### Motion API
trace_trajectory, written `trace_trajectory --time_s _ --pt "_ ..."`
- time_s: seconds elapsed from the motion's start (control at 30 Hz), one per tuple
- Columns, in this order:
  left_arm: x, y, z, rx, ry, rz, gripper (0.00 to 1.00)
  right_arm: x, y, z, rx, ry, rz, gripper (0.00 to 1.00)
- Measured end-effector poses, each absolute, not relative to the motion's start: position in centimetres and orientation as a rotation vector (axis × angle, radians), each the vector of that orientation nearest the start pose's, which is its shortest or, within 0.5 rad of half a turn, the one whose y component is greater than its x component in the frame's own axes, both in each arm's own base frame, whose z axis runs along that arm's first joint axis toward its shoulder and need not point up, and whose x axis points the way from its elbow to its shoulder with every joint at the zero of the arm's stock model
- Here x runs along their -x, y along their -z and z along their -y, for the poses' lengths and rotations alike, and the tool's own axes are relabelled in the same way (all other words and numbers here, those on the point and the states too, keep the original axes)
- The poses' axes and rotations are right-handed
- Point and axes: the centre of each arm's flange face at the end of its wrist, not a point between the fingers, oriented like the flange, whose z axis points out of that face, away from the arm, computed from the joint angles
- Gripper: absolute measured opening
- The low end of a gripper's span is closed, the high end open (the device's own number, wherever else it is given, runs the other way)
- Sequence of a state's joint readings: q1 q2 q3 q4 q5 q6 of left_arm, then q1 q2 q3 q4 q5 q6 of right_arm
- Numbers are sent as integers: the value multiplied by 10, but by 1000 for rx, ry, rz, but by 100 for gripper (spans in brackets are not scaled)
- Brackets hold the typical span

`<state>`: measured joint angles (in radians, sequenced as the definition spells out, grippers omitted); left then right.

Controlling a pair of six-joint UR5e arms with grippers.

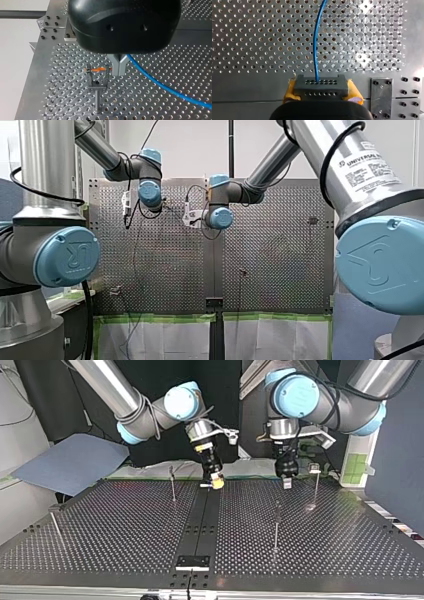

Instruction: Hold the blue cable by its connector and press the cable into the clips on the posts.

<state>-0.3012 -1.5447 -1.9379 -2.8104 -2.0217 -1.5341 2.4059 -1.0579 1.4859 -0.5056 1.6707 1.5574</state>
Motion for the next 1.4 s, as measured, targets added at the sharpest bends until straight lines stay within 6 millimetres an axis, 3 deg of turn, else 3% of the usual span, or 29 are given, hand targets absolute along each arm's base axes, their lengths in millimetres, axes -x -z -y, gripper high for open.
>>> trace_trajectory --time_s 0.43,0.7,0.9,1.17,1.4 --pt "-418 -348 202 125 -148 -1583 0 -584 -304 379 -1609 -1803 746 0" --pt "-430 -361 202 148 -132 -1557 0 -587 -318 387 -1591 -1824 755 0" --pt "-434 -367 203 162 -116 -1543 0 -585 -320 393 -1582 -1838 773 0" --pt "-440 -351 206 156 -119 -1578 0 -586 -313 401 -1593 -1832 781 0" --pt "-445 -351 203 163 -105 -1565 0 -593 -304 403 -1616 -1821 779 0"
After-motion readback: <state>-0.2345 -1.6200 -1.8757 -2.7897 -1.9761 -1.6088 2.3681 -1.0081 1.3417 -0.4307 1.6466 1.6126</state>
